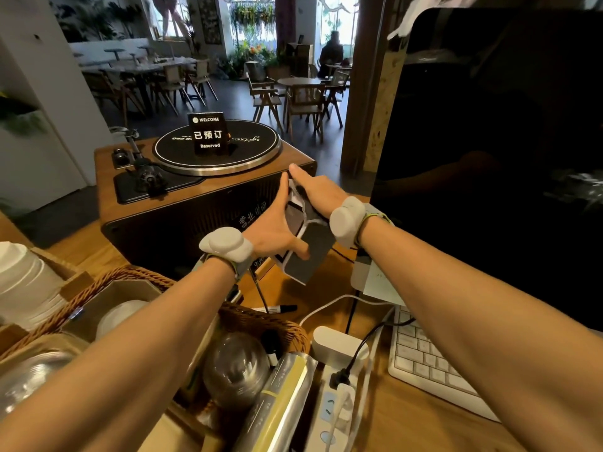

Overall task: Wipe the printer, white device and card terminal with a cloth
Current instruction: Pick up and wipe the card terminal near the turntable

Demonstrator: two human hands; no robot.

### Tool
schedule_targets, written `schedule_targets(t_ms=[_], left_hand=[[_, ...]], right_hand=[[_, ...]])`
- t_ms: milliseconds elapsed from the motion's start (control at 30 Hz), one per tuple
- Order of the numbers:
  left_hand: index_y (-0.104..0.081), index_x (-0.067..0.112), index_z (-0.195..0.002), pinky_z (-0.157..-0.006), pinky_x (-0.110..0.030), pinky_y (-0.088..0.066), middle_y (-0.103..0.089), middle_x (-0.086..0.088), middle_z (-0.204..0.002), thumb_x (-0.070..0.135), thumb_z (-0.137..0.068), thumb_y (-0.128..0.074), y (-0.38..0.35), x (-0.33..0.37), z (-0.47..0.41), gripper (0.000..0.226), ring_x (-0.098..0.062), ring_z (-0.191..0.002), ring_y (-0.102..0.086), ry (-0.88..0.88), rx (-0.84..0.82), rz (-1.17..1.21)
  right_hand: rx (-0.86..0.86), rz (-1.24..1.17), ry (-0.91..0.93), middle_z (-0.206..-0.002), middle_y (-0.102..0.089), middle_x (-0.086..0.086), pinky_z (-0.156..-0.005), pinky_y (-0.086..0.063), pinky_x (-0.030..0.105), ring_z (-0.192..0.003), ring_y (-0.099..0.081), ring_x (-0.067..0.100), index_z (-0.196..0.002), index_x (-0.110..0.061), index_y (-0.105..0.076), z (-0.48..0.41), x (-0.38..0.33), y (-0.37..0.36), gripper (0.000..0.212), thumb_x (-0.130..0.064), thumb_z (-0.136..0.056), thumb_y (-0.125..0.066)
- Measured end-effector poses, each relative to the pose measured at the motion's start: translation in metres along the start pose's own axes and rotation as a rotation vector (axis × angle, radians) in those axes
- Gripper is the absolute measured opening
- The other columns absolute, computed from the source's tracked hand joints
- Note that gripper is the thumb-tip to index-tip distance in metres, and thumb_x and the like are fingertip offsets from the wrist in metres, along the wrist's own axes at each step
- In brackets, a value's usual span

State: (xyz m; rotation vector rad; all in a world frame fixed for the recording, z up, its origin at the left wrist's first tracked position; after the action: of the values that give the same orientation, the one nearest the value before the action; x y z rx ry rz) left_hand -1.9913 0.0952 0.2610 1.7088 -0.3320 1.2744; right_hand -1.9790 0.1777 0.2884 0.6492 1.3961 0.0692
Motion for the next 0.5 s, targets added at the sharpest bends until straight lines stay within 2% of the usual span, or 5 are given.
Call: schedule_targets(t_ms=[133,233,300,400,500], left_hand=[[0.032,0.023,-0.146,-0.095,-0.024,-0.037,-0.017,-0.004,-0.161,-0.009,-0.062,-0.081,0.019,-0.011,-0.002,0.144,-0.021,-0.142,-0.029,0.058,0.091,0.063],[0.029,0.026,-0.147,-0.094,-0.021,-0.035,-0.02,0.0,-0.159,-0.002,-0.061,-0.083,0.008,-0.007,-0.003,0.144,-0.009,-0.131,-0.032,0.05,0.011,-0.018],[0.028,0.026,-0.148,-0.094,-0.021,-0.035,-0.019,-0.001,-0.16,-0.001,-0.06,-0.083,0.014,-0.009,-0.005,0.143,-0.014,-0.136,-0.03,0.069,0.018,-0.028],[0.027,0.024,-0.148,-0.096,-0.027,-0.041,-0.02,-0.006,-0.16,-0.003,-0.061,-0.082,0.03,-0.015,-0.006,0.143,-0.025,-0.14,-0.033,0.111,0.081,-0.023],[0.026,0.025,-0.149,-0.095,-0.026,-0.041,-0.025,-0.004,-0.158,0.002,-0.061,-0.083,0.01,-0.01,-0.005,0.142,-0.017,-0.128,-0.04,0.087,-0.018,-0.093]], right_hand=[[-0.027,-0.05,0.018,-0.107,-0.07,0.012,-0.1,-0.045,0.048,-0.102,-0.063,0.03,-0.087,-0.024,-0.068,0.003,0.001,-0.011,0.043,-0.06,-0.087,-0.043],[0.003,-0.107,-0.034,-0.11,-0.068,0.013,-0.102,-0.044,0.046,-0.104,-0.063,0.031,-0.093,-0.018,-0.071,0.002,0.003,-0.002,0.051,-0.061,-0.087,-0.045],[-0.022,-0.114,-0.014,-0.107,-0.069,0.01,-0.099,-0.046,0.044,-0.102,-0.064,0.029,-0.095,-0.02,-0.071,0.002,0.005,-0.006,0.049,-0.061,-0.086,-0.045],[-0.02,-0.038,0.067,-0.086,-0.069,-0.006,-0.085,-0.048,0.034,-0.089,-0.065,0.018,-0.082,-0.031,-0.065,0.007,0.001,-0.011,0.039,-0.063,-0.086,-0.042],[0.008,-0.035,0.018,-0.091,-0.071,0.001,-0.088,-0.048,0.037,-0.091,-0.065,0.022,-0.08,-0.025,-0.069,0.004,0.002,-0.002,0.05,-0.064,-0.088,-0.039]])
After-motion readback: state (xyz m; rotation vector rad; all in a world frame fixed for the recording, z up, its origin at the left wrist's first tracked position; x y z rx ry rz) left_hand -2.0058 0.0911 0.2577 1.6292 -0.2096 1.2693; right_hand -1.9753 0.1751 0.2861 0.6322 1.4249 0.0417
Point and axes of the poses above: each hand's wrist, its own z-axis away from the middle knuckle, its own y-axis out of the back of the hand, x = y × z, the point moved 10 cm from there along -z, towards the middle knuckle
